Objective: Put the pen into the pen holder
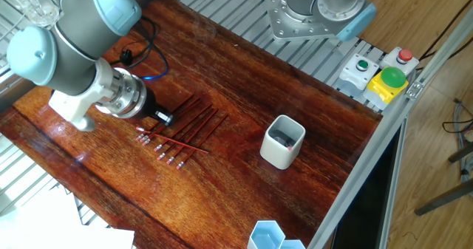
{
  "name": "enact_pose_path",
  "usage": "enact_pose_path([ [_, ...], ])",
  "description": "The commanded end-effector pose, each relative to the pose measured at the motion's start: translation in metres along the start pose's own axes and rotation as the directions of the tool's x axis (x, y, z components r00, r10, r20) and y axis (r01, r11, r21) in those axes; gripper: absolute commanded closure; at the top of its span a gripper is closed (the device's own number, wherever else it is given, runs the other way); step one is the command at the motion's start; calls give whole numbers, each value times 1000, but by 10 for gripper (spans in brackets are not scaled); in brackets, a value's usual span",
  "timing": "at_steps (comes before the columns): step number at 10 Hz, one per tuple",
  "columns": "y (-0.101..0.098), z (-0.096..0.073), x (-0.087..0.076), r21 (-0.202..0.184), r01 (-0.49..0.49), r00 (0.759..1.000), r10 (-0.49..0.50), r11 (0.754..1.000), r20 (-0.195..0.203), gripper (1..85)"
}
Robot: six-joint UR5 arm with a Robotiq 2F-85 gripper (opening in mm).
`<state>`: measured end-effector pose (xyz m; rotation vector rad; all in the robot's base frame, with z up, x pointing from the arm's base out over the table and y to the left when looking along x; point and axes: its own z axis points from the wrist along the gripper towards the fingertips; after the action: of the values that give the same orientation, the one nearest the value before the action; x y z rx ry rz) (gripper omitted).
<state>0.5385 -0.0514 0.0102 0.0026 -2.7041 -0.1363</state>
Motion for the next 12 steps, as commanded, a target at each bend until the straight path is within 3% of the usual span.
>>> enact_pose_path([
  [1, 11, -6, 1, -13, -17, 1000, 17, 1000, -13, 510],
  [8, 0, -5, -11, 11, -19, 1000, 19, 1000, -9, 523],
  [12, 3, -10, -5, 25, -56, 998, 56, 998, -25, 697],
])
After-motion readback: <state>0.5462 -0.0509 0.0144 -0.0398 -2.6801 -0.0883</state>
